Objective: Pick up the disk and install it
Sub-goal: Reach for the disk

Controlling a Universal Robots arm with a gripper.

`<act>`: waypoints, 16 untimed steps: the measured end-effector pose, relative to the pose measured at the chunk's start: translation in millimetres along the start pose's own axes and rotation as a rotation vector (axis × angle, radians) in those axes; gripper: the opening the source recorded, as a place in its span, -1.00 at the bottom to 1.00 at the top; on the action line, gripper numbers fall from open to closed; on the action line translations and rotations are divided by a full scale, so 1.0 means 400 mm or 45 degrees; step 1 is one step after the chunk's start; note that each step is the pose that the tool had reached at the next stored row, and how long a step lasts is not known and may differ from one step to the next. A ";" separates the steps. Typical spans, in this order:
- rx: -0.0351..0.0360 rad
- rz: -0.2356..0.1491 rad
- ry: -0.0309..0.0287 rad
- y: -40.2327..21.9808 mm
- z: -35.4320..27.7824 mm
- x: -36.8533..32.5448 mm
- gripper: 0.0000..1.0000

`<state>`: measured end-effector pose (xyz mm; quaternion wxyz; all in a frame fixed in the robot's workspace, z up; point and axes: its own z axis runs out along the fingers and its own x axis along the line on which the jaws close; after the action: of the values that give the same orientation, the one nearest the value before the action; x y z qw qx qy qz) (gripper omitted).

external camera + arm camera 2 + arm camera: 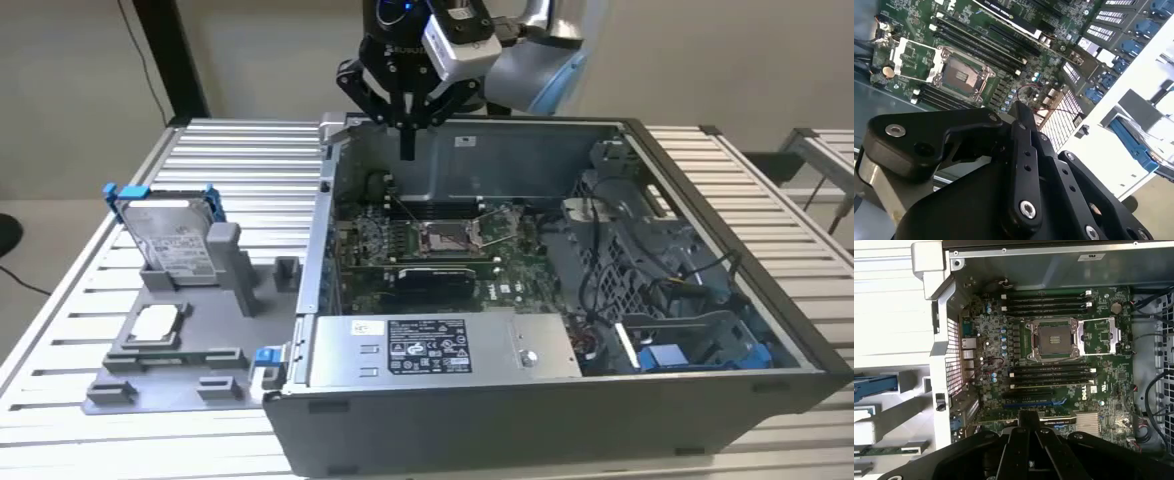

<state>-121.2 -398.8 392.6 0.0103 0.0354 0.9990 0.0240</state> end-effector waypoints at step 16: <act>0.0006 0.000 0.0000 0.000 0.000 0.024 -1.00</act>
<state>-130.6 -398.2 392.6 0.0103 0.0354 0.9990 0.0237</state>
